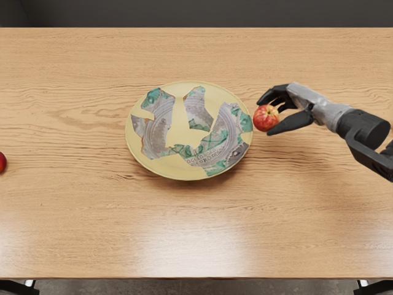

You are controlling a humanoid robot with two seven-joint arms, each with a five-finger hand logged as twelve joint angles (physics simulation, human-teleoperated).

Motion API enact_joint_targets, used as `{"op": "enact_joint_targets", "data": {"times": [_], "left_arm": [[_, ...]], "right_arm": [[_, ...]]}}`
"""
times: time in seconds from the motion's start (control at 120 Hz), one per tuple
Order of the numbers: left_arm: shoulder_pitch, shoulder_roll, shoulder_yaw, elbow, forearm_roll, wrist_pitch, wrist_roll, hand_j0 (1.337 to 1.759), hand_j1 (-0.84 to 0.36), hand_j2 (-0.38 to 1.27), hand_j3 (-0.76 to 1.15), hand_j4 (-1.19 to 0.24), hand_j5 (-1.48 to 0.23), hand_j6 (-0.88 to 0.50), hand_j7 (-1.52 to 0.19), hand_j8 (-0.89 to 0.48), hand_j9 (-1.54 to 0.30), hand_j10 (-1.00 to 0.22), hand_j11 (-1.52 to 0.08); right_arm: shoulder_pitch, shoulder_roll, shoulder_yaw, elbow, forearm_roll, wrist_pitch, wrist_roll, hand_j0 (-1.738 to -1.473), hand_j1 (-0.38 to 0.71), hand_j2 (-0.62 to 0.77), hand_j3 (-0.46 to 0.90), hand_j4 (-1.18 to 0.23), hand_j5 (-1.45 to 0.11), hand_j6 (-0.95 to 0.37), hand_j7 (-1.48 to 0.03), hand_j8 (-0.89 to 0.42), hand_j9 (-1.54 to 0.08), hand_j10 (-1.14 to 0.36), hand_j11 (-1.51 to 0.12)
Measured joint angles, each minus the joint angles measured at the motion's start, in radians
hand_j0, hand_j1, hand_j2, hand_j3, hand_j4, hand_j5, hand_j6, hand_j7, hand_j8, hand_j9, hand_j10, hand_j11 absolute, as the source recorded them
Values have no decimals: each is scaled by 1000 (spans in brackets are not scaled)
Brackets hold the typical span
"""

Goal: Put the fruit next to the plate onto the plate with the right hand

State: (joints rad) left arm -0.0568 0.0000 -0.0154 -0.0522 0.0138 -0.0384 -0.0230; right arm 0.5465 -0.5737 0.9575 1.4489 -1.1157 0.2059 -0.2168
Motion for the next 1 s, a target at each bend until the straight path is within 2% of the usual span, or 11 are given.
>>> {"op": "enact_joint_targets", "data": {"times": [0.175,0.5,1.0], "left_arm": [[0,0,0,0,0,0,0,1658,335,3,0,-13,-15,-13,-15,-13,-15,-12,-15],[0,0,0,0,0,0,0,1658,335,2,0,-13,-15,-13,-15,-13,-15,-12,-15],[0,0,0,0,0,0,0,1658,335,3,0,-13,-15,-13,-15,-13,-15,-12,-15]], "right_arm": [[34,36,1,0,24,3,-21,-1658,238,221,0,-577,-763,-491,-756,-473,-757,-581,-757],[78,186,-7,-2,36,2,-86,-1658,244,229,0,-575,-766,-481,-756,-466,-757,-580,-756],[81,289,-81,-10,33,-10,-101,-1658,242,205,0,-579,-760,-476,-756,-462,-755,-582,-755]]}}
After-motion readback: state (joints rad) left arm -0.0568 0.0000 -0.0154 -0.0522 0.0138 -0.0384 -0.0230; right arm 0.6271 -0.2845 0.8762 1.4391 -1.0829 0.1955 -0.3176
